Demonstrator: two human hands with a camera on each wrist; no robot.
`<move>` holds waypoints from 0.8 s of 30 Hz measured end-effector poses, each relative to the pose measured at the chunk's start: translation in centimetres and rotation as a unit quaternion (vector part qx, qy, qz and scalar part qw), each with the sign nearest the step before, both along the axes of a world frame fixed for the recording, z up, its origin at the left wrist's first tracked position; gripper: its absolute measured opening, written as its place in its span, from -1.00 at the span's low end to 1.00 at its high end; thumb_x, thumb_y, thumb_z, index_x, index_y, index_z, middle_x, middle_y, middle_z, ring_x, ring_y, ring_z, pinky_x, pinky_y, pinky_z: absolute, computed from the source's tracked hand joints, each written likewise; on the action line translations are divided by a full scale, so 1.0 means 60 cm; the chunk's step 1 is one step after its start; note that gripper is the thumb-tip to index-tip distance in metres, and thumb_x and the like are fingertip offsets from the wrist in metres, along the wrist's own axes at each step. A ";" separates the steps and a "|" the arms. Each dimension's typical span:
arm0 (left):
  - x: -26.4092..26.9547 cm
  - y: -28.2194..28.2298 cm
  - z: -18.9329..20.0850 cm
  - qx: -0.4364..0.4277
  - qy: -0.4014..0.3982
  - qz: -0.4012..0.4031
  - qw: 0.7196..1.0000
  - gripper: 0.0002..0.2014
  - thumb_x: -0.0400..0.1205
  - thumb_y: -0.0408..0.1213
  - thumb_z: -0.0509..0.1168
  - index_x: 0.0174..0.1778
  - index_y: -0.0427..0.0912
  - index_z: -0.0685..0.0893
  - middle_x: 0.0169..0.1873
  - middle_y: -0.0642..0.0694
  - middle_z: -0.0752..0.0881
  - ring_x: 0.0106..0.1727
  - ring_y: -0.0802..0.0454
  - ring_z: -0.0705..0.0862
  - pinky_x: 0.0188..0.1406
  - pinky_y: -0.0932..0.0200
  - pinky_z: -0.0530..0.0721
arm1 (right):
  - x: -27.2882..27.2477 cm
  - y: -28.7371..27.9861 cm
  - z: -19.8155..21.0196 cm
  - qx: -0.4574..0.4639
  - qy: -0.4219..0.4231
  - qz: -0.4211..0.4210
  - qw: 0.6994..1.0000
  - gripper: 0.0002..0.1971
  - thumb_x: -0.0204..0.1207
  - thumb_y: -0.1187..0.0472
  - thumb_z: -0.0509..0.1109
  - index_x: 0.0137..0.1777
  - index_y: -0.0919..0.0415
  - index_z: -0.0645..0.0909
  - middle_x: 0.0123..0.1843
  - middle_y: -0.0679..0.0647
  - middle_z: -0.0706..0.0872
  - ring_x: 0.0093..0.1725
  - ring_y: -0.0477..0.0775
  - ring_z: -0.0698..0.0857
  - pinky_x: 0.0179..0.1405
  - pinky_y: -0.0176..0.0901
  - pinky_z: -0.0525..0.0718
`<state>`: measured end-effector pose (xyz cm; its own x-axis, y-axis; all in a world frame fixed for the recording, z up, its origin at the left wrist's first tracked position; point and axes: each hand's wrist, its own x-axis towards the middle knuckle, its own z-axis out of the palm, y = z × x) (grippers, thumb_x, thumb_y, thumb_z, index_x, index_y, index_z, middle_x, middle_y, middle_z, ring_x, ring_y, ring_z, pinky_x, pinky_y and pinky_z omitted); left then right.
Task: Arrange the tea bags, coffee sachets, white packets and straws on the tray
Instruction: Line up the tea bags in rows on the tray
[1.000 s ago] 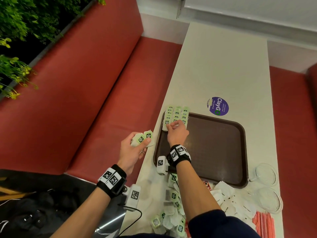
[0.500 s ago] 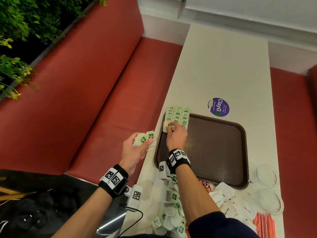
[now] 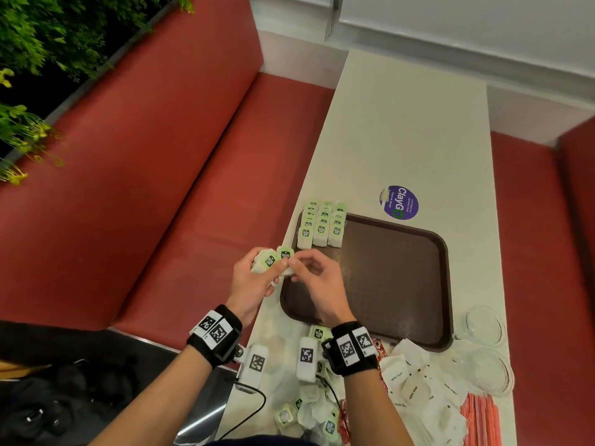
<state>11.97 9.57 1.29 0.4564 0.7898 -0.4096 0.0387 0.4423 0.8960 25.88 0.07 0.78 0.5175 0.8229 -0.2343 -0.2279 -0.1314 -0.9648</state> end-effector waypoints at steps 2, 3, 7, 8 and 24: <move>0.002 -0.003 0.000 -0.013 -0.009 -0.010 1.000 -0.66 0.60 -0.23 0.67 0.19 -0.25 0.75 -0.19 -0.12 0.72 -0.31 0.07 0.58 -0.55 0.22 0.42 | 0.007 -0.005 -0.003 0.003 0.023 0.003 1.000 -0.87 0.76 0.24 0.54 0.17 0.31 0.81 0.10 0.26 0.89 0.05 0.14 0.82 0.09 -0.03 0.84; 0.002 -0.004 -0.001 -0.020 -0.012 -0.013 1.000 -0.65 0.60 -0.23 0.67 0.21 -0.26 0.74 -0.17 -0.12 0.73 -0.30 0.07 0.59 -0.53 0.22 0.41 | 0.011 -0.007 -0.007 -0.001 0.027 0.002 1.000 -0.87 0.77 0.24 0.54 0.17 0.31 0.81 0.10 0.26 0.89 0.05 0.11 0.82 0.08 -0.07 0.82; 0.001 -0.004 -0.002 -0.036 -0.010 -0.010 0.999 -0.65 0.64 -0.24 0.63 0.22 -0.31 0.71 -0.19 -0.07 0.74 -0.29 0.06 0.59 -0.50 0.22 0.42 | 0.032 -0.008 -0.027 -0.027 0.042 -0.070 0.996 -0.88 0.75 0.21 0.56 0.16 0.25 0.81 0.09 0.12 0.89 0.05 0.04 0.82 0.15 0.03 0.81; 0.000 -0.004 -0.003 -0.037 -0.008 -0.010 0.999 -0.66 0.65 -0.25 0.62 0.22 -0.33 0.70 -0.20 -0.06 0.74 -0.29 0.06 0.59 -0.49 0.23 0.43 | 0.039 -0.007 -0.032 -0.034 0.042 -0.089 0.995 -0.88 0.74 0.20 0.57 0.15 0.25 0.80 0.09 0.07 0.90 0.07 0.03 0.82 0.16 0.05 0.82; -0.027 -0.001 0.009 -0.102 -0.054 -0.015 0.993 -0.59 0.66 -0.31 0.60 0.37 -0.34 0.66 -0.08 -0.15 0.71 -0.21 0.04 0.63 -0.40 0.24 0.55 | 0.041 0.099 -0.130 -0.208 -0.171 -0.211 0.940 -0.91 0.70 0.18 0.59 0.01 0.09 0.72 -0.14 -0.08 0.83 -0.05 -0.03 0.80 0.11 -0.15 0.70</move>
